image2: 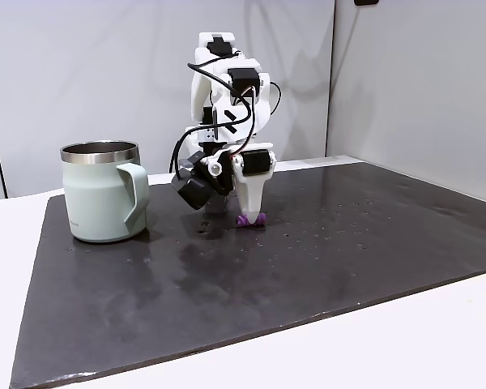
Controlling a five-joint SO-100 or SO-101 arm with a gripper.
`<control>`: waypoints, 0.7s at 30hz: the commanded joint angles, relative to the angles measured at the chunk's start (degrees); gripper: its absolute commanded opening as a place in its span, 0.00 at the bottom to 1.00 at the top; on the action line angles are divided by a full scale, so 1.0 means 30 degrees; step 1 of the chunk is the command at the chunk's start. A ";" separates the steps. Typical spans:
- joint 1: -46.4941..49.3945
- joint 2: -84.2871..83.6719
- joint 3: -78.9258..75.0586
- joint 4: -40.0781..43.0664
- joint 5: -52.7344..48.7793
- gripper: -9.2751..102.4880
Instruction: Grasp a pengrip and put it in the cup.
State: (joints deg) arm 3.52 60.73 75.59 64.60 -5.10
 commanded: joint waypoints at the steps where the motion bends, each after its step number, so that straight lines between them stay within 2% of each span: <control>1: 0.0322 0.1055 -0.1494 0.0791 0.0205 0.08; 15: 0.0439 0.5332 -0.9990 0.7207 0.2168 0.08; 21: 0.0557 0.6533 -1.1367 0.8203 0.2256 0.08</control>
State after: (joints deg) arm 4.13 75.32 45.44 88.15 1.05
